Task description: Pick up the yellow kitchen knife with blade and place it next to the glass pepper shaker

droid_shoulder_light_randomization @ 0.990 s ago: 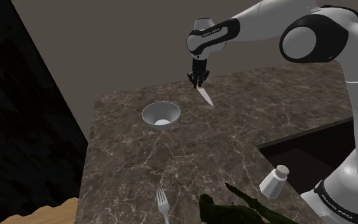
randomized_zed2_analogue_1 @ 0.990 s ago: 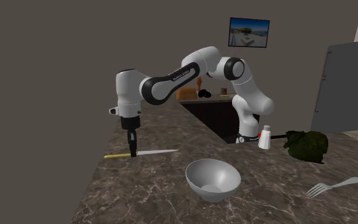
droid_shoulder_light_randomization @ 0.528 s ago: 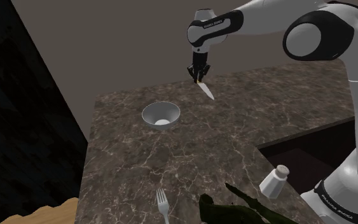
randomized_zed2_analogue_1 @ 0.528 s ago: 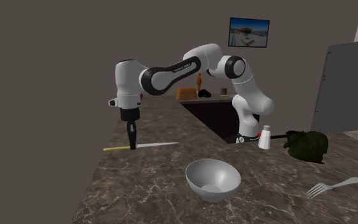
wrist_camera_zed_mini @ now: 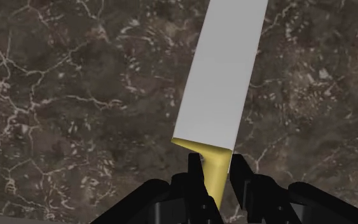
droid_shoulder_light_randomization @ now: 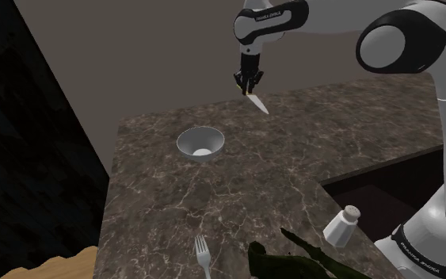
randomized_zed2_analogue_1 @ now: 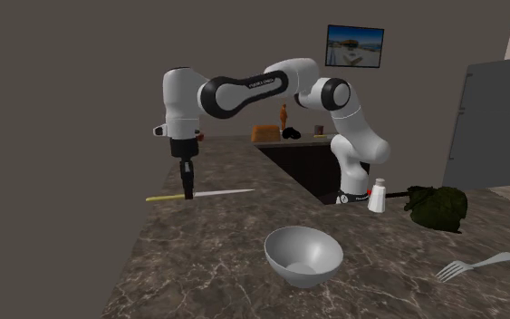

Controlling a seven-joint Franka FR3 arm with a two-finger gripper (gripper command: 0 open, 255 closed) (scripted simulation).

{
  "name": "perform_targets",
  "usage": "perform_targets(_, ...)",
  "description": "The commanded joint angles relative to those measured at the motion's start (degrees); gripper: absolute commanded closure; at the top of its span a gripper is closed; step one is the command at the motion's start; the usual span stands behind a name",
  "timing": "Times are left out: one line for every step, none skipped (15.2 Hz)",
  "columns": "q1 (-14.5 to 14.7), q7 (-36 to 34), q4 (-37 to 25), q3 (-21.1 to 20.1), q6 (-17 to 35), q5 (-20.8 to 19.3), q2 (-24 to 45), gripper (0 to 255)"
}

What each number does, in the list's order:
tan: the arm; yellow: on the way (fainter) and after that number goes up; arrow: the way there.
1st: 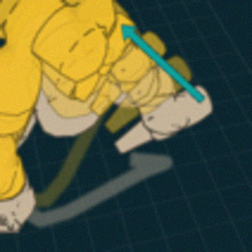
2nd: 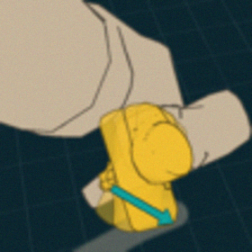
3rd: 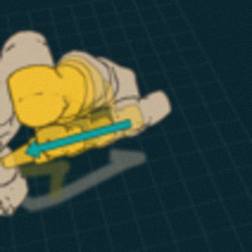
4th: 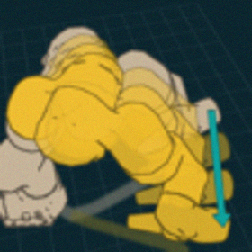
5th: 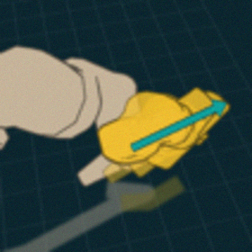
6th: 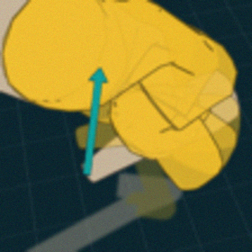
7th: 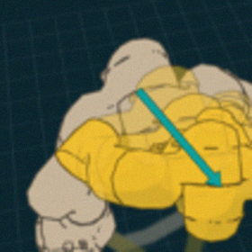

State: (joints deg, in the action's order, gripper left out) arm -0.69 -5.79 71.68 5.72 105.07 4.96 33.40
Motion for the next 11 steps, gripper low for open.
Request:
perform_targets(0.0,-0.1,-2.0,0.0,-1.8,0.0,0.3,255)
perform_targets(-0.1,-0.2,-2.8,0.0,-2.5,0.0,0.3,255)
perform_targets(-0.1,-0.2,-3.5,0.0,-3.3,0.0,0.3,255)
perform_targets(-0.1,-0.2,-4.3,0.0,-4.1,-0.1,0.3,255)
perform_targets(-0.2,-0.3,-5.2,0.0,-4.9,-0.1,0.3,255)
perform_targets(-0.2,-0.3,-6.0,0.0,-5.7,-0.1,0.4,255)
perform_targets(-0.2,-0.3,-6.9,0.0,-6.5,-0.1,0.5,255)
perform_targets(-0.3,-0.4,-7.9,0.0,-7.3,-0.1,0.6,255)
perform_targets(-0.3,-0.4,-8.9,0.0,-8.2,-0.1,0.7,255)
perform_targets(-0.4,-0.4,-9.9,0.0,-9.1,-0.1,0.9,255)
perform_targets(-0.4,-0.5,-11.0,0.0,-9.9,-0.1,1.0,255)
